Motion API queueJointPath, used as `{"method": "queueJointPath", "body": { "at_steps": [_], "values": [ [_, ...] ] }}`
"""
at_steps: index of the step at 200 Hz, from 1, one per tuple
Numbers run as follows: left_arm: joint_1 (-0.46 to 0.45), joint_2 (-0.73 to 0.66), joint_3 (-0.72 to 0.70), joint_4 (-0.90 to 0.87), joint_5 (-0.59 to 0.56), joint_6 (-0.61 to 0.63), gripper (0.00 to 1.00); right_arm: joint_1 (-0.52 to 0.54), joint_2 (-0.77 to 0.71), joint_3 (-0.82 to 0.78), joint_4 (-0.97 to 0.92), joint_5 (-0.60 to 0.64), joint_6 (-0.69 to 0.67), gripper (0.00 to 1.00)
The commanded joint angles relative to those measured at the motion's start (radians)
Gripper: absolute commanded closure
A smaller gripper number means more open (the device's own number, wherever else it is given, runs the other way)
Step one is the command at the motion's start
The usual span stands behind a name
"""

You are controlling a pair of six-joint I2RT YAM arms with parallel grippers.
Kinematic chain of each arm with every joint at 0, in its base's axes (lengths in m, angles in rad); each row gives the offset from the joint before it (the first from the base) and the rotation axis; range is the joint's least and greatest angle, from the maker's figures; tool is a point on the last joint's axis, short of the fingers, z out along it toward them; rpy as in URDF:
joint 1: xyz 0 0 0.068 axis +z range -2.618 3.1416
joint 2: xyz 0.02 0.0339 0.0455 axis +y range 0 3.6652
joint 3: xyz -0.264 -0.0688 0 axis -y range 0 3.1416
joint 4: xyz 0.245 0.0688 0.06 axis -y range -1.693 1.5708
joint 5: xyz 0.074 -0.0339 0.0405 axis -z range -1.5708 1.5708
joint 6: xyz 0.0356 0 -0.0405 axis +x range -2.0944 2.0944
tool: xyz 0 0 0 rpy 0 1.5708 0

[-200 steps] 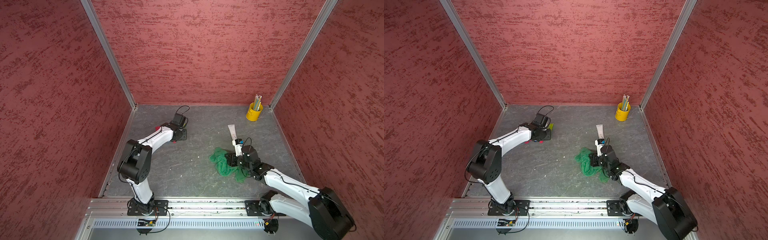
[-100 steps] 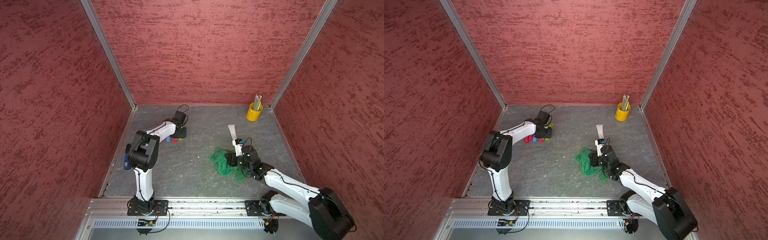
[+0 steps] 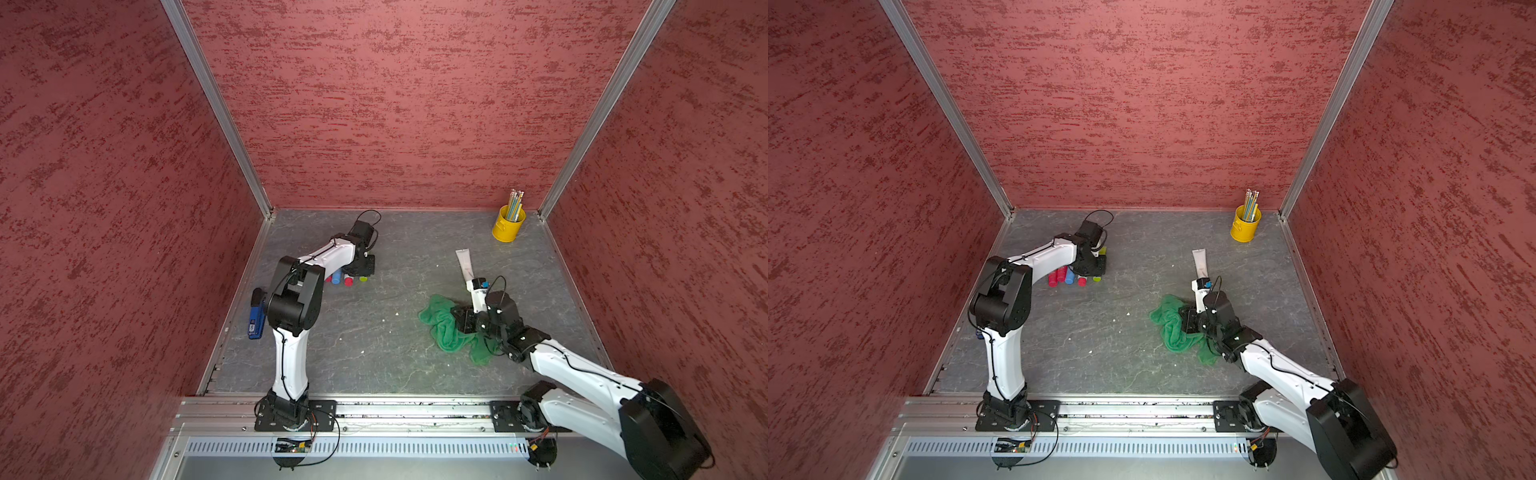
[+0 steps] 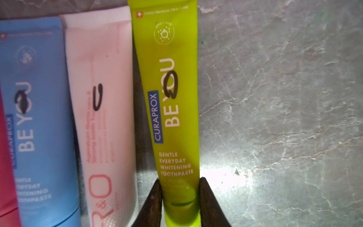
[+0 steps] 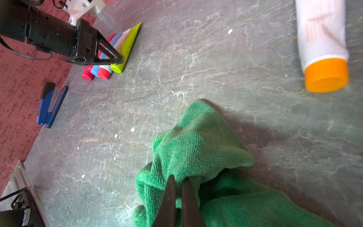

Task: Wipe the surface of the toothpaste tube
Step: Move the toothpaste to the center of the board.

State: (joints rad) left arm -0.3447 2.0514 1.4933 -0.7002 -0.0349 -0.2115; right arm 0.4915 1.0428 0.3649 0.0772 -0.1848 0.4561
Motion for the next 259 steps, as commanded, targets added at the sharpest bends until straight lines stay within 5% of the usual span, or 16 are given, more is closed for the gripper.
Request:
{"method": "queueJointPath", "body": {
  "at_steps": [1,54,120,172,212,259],
  "values": [
    [-0.047,-0.029,-0.021,-0.038,0.021,0.024,0.80,-0.029,-0.039,0.002,0.010,-0.022,0.009,0.99],
    [-0.332,-0.264,-0.235,-0.026,0.019,0.005,0.79,-0.063,-0.068,0.101,-0.031,-0.058,0.039,0.99],
    [-0.688,-0.514,-0.503,0.078,-0.027,-0.074,0.77,-0.073,0.098,0.267,-0.010,-0.104,0.025,0.98],
    [-0.726,-0.435,-0.535,0.128,-0.039,-0.091,0.70,-0.073,0.222,0.152,0.182,-0.261,0.110,0.98],
    [-0.739,-0.422,-0.530,0.148,-0.045,-0.088,0.51,-0.063,0.208,0.070,0.190,-0.291,0.107,0.97],
    [-0.752,-0.424,-0.568,0.160,-0.039,-0.112,0.47,-0.052,0.249,0.012,0.286,-0.378,0.102,0.85]
  ]
}}
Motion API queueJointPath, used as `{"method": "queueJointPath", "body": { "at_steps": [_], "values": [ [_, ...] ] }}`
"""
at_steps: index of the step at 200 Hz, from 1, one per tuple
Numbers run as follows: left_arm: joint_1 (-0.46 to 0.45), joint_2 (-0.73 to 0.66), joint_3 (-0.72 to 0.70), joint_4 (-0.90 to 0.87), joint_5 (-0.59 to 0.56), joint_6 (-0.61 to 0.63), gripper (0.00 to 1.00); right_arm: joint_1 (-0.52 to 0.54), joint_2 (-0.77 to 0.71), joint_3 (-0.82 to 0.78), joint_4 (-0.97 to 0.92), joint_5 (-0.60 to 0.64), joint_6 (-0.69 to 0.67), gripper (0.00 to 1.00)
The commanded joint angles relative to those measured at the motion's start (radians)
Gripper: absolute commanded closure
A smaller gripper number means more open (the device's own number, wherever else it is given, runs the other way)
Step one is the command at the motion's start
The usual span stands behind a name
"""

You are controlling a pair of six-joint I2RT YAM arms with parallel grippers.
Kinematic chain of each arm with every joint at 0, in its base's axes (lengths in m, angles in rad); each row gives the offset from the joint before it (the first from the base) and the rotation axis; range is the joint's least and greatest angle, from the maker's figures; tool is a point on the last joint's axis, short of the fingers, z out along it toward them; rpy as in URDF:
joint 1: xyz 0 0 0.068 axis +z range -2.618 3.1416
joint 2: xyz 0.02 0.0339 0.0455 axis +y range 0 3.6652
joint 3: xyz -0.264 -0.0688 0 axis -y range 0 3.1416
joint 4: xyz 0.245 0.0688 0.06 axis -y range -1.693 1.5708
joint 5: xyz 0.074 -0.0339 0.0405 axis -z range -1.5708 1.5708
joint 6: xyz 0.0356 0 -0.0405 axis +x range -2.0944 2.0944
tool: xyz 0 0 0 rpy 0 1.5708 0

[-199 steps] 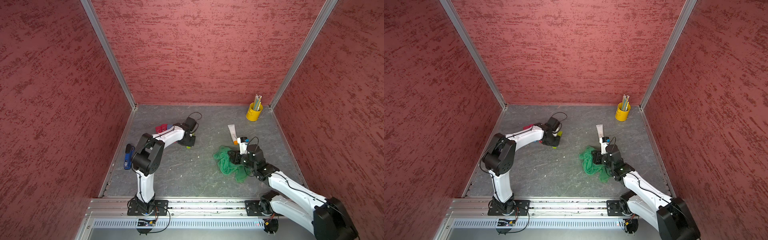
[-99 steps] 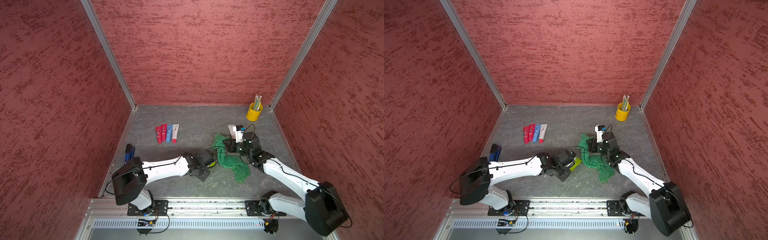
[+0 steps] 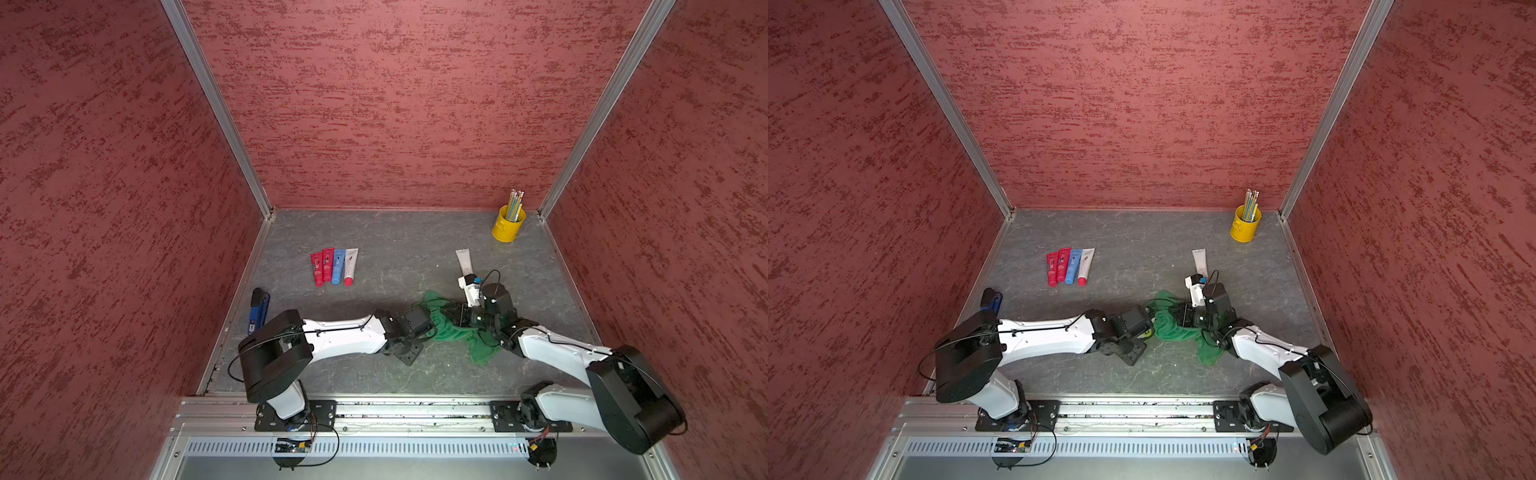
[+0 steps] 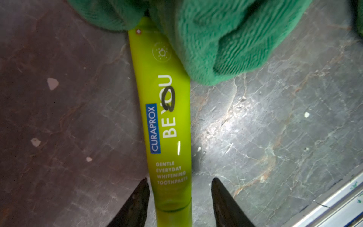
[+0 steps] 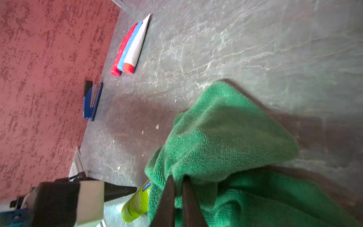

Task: Wipe the surface of the toothpaste tube
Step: Move the toothpaste to the center of the board, then wipe the dirt from the toothpaste tube.

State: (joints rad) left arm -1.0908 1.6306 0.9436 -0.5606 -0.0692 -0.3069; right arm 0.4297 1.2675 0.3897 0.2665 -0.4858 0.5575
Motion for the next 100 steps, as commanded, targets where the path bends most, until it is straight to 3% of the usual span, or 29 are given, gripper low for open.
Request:
{"method": "queueJointPath", "body": {
  "at_steps": [1,18,51,100],
  "values": [
    [-0.006,-0.003,-0.019,0.020,-0.004,-0.017,0.47,0.010,0.026,-0.013,0.098,-0.079,0.001,0.85],
    [-0.011,-0.014,-0.030,0.017,-0.009,-0.025,0.49,0.037,0.047,-0.011,0.137,-0.100,0.011,0.78],
    [-0.015,-0.048,-0.087,0.035,-0.012,-0.055,0.63,0.116,0.105,-0.002,0.183,-0.090,0.021,0.68],
    [-0.008,-0.055,-0.104,0.051,-0.008,-0.050,0.78,0.201,0.229,0.019,0.193,-0.034,0.022,0.71]
  ]
}}
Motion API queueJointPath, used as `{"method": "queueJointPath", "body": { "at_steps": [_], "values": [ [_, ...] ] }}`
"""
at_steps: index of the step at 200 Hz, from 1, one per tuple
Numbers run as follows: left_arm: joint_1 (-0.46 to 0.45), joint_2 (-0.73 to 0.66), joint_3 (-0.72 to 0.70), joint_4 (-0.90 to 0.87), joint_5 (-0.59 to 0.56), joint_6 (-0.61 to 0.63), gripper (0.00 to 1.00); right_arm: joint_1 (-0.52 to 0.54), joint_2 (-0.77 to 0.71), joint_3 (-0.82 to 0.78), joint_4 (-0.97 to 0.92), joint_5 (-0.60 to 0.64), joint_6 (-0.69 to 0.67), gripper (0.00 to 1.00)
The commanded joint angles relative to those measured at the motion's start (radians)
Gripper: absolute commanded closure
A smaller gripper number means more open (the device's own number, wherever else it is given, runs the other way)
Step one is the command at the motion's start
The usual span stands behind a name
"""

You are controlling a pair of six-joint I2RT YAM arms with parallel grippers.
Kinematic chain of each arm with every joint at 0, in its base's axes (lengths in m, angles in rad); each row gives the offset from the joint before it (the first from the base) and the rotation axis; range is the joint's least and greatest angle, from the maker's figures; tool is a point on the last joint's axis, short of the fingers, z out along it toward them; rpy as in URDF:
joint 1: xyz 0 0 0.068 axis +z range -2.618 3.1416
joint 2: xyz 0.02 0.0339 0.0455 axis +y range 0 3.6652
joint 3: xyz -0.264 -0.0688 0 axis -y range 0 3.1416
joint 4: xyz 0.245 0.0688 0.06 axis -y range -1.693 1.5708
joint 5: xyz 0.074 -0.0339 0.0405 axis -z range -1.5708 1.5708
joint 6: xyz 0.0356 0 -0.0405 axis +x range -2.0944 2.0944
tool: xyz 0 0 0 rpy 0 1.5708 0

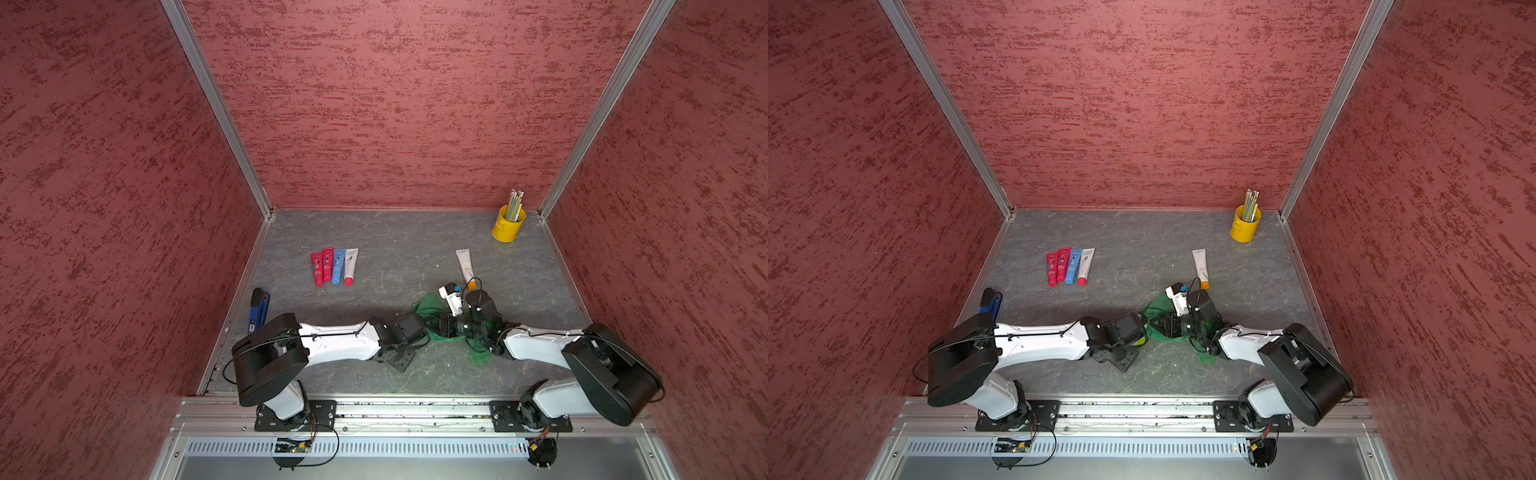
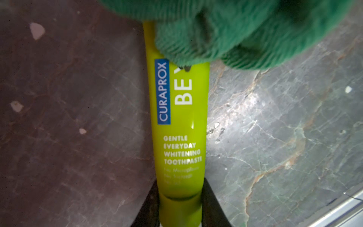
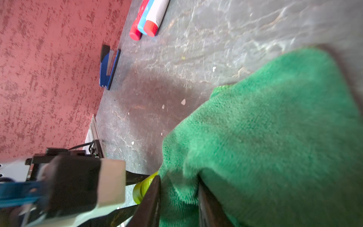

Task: Wipe the surface of the toothpaste tube
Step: Wipe the dirt from the toothpaste tube.

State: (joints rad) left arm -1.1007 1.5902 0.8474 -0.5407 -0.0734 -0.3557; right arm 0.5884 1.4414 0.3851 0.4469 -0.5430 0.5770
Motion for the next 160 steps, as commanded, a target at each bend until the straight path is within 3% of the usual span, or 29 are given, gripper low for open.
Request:
{"method": "queueJointPath", "body": {
  "at_steps": [1,40,75,90,136,160],
  "values": [
    [0.002,-0.015,-0.008,0.031,-0.004,-0.001,0.79,0.045,0.057,0.025,0.012,0.024,0.004,0.71],
    [0.027,-0.024,-0.019,0.046,0.007,0.007,0.88,0.116,0.129,0.043,0.029,-0.007,0.035,0.90],
    [0.053,-0.042,-0.028,0.050,0.005,0.016,0.90,0.200,0.178,0.045,0.088,-0.074,0.102,0.97],
    [0.056,-0.057,-0.035,0.054,-0.001,0.020,0.92,0.206,0.160,0.043,0.029,-0.008,0.091,1.00],
    [0.055,-0.102,-0.068,0.075,0.000,0.018,0.94,0.131,-0.009,0.075,-0.257,0.366,0.013,1.00],
    [0.055,-0.107,-0.074,0.082,0.000,0.017,0.94,0.089,0.006,0.106,-0.279,0.413,-0.015,1.00]
  ]
}}
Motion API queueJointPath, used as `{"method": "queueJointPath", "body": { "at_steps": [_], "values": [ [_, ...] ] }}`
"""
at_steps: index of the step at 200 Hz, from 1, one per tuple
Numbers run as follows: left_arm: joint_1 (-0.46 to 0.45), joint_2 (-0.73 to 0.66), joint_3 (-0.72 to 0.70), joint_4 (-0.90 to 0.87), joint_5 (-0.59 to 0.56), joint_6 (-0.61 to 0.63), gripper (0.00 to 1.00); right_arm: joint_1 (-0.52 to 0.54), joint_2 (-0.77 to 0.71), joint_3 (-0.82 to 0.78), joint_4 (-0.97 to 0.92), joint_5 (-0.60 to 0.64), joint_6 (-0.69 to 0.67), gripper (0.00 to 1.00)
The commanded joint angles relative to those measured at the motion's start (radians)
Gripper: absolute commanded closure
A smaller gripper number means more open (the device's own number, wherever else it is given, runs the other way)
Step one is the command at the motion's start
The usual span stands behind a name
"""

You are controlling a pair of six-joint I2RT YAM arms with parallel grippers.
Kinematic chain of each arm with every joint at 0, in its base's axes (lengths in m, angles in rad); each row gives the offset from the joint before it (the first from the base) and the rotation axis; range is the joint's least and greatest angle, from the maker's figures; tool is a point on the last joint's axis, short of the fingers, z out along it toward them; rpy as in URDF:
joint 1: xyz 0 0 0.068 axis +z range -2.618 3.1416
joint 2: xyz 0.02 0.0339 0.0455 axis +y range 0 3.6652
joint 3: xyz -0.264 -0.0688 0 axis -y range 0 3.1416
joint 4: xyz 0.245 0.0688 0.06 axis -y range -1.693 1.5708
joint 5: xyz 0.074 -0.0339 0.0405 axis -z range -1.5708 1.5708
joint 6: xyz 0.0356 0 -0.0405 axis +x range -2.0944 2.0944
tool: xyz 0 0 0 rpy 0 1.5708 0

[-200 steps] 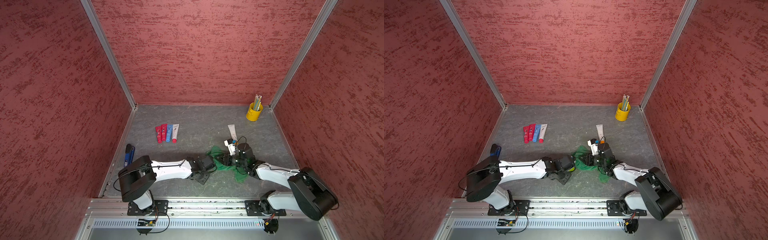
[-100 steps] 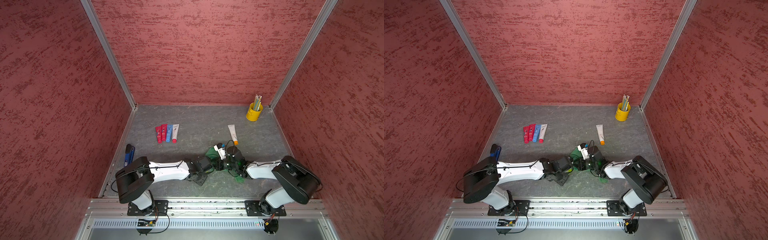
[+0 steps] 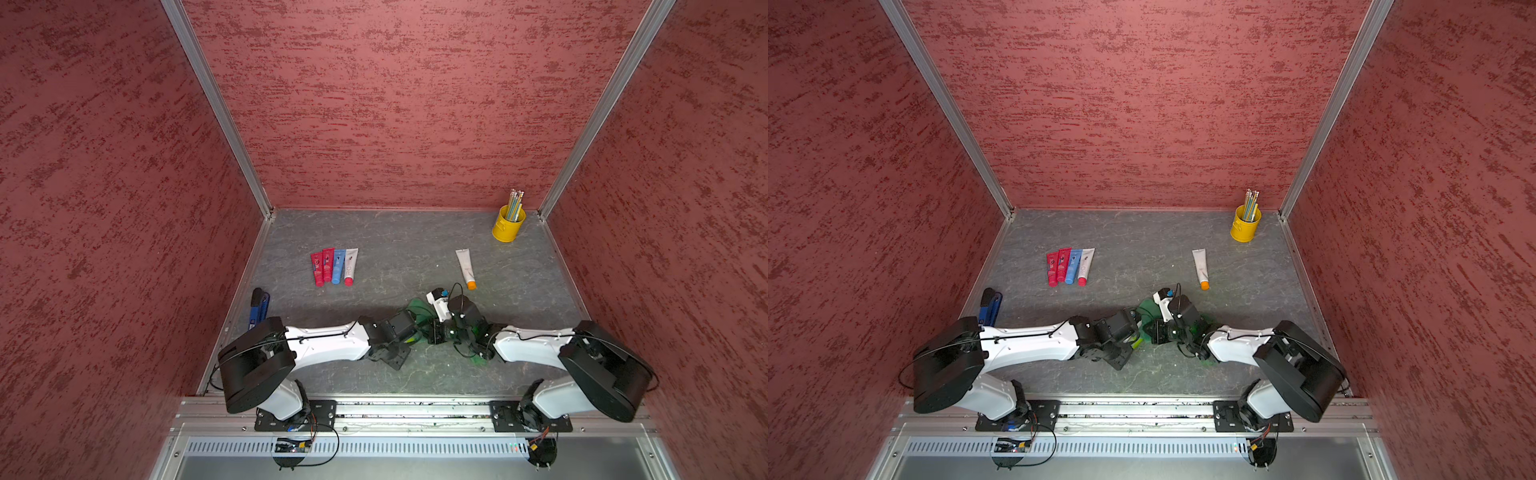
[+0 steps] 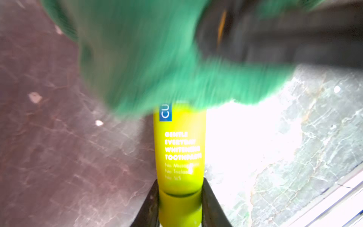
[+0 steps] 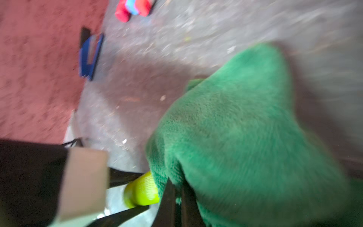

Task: Wipe the surface of the toothpaste tube
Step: Wipe the dirt from the toothpaste tube.

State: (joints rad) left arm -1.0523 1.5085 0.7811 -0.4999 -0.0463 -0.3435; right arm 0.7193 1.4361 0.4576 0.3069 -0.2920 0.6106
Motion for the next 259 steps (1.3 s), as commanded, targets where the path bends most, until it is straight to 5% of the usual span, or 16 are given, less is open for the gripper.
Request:
{"method": "queueJointPath", "body": {
  "at_steps": [1,49,97,152,206,259],
  "values": [
    [0.006,-0.025,-0.007,0.041,-0.027,0.005,0.94,-0.043,0.012,0.035,-0.138,0.162,-0.049,1.00],
    [0.006,0.001,0.004,0.041,-0.020,0.012,0.94,-0.033,0.093,-0.006,0.015,-0.028,0.001,1.00],
    [0.008,0.017,0.011,0.044,-0.018,0.017,0.95,0.098,0.108,-0.073,0.127,-0.190,0.100,1.00],
    [0.008,0.005,0.004,0.045,-0.020,0.017,0.95,0.121,0.132,-0.029,0.049,-0.093,0.071,1.00],
    [0.002,-0.014,-0.010,0.057,-0.018,0.019,0.97,-0.052,0.050,0.062,-0.189,0.096,-0.061,1.00],
    [-0.002,0.027,0.015,0.047,-0.013,0.026,0.97,-0.003,0.126,0.060,-0.049,-0.104,-0.009,1.00]
  ]
}}
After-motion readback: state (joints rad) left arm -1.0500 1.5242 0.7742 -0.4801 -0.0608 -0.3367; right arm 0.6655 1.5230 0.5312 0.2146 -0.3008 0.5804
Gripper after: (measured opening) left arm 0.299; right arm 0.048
